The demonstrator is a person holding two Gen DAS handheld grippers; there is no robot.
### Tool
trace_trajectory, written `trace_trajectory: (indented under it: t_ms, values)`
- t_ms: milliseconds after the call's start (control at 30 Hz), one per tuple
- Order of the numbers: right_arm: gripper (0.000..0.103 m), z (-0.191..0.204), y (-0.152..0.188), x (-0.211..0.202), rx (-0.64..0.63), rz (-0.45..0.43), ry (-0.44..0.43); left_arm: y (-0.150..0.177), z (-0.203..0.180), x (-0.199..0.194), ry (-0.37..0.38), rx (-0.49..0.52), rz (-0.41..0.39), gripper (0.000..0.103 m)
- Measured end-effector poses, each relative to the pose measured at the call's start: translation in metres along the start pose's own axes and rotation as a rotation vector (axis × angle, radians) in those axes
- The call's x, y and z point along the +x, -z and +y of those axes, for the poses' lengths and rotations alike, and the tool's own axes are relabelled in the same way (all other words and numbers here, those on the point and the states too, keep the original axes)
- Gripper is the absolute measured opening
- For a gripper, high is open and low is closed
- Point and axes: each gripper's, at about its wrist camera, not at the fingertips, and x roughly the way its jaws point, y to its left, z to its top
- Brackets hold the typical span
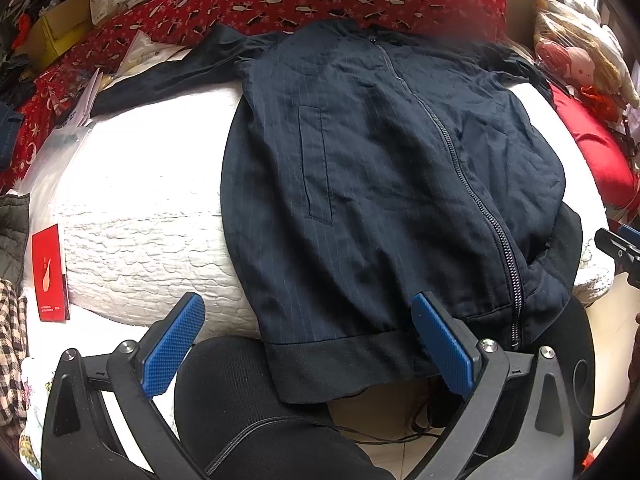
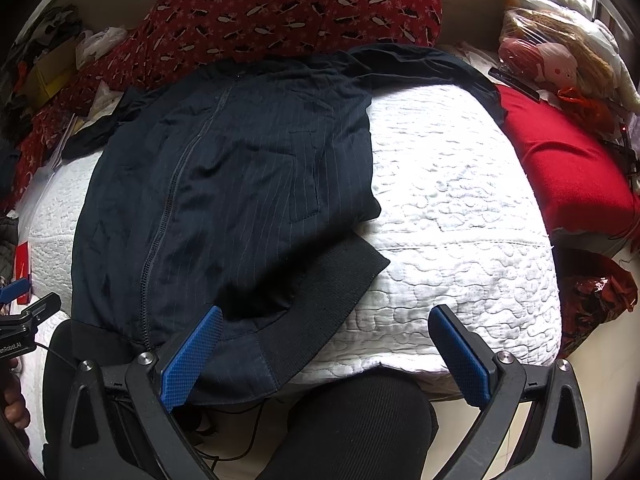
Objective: Fold large clothes
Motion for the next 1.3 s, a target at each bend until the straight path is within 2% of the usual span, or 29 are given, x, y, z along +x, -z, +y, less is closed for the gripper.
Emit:
trace_trajectory:
  t_ms: [1300]
  values:
    - [0.1, -0.021, -0.017, 0.022, 0.067, 0.046, -0.056, -0.029, -0.003, 0.022, 0.009, -0.003, 0.045, 0.103]
